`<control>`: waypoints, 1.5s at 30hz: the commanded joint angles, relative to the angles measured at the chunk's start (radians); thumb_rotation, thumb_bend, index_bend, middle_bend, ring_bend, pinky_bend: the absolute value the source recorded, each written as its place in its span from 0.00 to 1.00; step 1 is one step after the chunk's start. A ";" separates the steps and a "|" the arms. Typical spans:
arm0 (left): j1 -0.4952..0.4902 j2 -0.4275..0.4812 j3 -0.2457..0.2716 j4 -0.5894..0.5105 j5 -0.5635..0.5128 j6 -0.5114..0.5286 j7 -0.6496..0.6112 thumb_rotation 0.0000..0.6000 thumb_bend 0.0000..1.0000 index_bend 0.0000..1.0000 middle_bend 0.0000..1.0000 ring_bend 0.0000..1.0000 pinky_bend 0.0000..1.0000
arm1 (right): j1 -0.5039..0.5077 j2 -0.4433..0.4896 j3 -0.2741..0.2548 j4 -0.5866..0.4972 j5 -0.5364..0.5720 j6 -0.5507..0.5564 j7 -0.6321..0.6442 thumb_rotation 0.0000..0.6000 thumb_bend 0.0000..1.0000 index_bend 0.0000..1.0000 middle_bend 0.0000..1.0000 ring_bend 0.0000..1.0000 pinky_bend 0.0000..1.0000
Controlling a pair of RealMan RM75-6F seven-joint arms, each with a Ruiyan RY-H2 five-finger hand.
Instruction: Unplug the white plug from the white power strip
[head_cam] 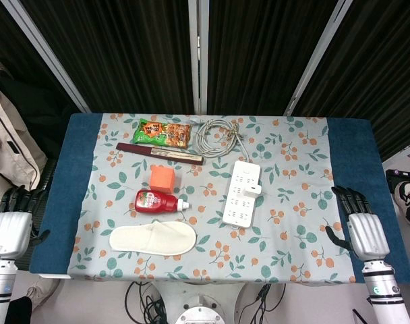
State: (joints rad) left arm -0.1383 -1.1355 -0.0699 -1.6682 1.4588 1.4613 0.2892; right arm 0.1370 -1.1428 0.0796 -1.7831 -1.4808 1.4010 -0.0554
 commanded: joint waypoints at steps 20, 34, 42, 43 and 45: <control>-0.621 -0.305 -0.072 0.046 0.280 -0.625 -0.170 1.00 0.12 0.19 0.20 0.07 0.08 | 0.466 -0.108 0.169 0.078 0.280 -0.505 -0.212 1.00 0.23 0.00 0.18 0.01 0.17; -0.815 -0.580 -0.071 0.300 0.230 -0.729 -0.237 1.00 0.13 0.19 0.20 0.07 0.08 | 0.597 -0.303 0.126 0.254 0.368 -0.533 -0.355 1.00 0.26 0.02 0.24 0.09 0.26; -0.869 -0.656 -0.062 0.388 0.204 -0.728 -0.311 1.00 0.12 0.19 0.20 0.07 0.09 | 0.626 -0.379 0.093 0.359 0.349 -0.538 -0.364 1.00 0.26 0.04 0.25 0.09 0.27; -0.872 -0.662 -0.060 0.398 0.202 -0.726 -0.311 1.00 0.12 0.19 0.20 0.07 0.09 | 0.629 -0.385 0.091 0.367 0.347 -0.541 -0.361 1.00 0.26 0.04 0.25 0.09 0.27; -0.878 -0.672 -0.053 0.417 0.197 -0.723 -0.320 1.00 0.12 0.19 0.20 0.07 0.09 | 0.634 -0.396 0.084 0.386 0.338 -0.542 -0.362 1.00 0.26 0.05 0.26 0.10 0.28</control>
State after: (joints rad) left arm -1.0093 -1.7982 -0.1289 -1.2631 1.6616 0.7351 -0.0228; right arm 0.7655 -1.5297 0.1704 -1.4077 -1.1348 0.8602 -0.4176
